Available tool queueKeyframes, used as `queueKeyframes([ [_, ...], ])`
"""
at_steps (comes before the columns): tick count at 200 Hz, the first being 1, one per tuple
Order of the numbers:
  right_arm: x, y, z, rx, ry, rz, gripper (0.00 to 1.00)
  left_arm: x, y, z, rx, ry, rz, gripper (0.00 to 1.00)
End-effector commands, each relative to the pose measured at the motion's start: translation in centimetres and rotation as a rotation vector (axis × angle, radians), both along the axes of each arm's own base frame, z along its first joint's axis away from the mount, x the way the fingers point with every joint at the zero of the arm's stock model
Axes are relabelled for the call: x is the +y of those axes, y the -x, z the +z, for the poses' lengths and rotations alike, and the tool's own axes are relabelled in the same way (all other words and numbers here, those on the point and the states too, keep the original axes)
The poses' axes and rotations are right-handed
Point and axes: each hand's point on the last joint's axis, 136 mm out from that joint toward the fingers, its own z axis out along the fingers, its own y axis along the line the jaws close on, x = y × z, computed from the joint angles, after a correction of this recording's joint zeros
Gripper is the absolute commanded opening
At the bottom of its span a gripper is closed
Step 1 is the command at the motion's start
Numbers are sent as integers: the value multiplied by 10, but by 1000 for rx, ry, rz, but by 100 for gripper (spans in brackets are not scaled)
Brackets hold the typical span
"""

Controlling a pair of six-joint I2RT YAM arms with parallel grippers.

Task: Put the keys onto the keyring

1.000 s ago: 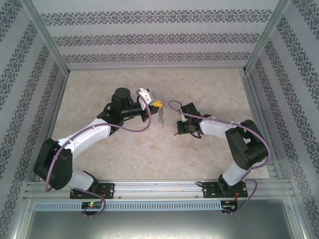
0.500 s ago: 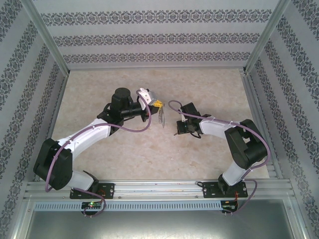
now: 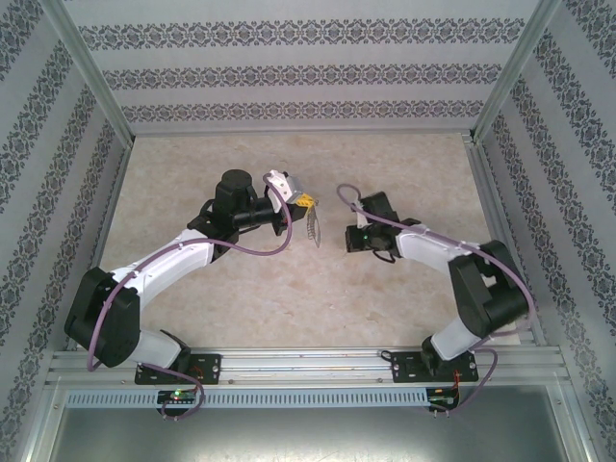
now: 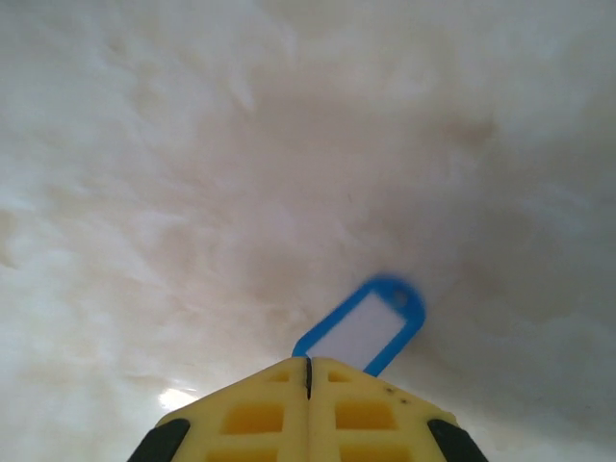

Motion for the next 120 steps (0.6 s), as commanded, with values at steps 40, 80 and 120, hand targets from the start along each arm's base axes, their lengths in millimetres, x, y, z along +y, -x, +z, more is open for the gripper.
queueKeyframes([
  [40, 33, -1, 129, -270, -398, 179, 0, -6, 3, 19, -68, 35, -19, 0],
  [80, 35, 16, 183, -421, -518, 281, 0, -7, 2, 22, -72, 41, -22, 0],
  [120, 35, 29, 212, -510, -575, 328, 0, -10, 0, 23, -67, 47, -31, 0],
])
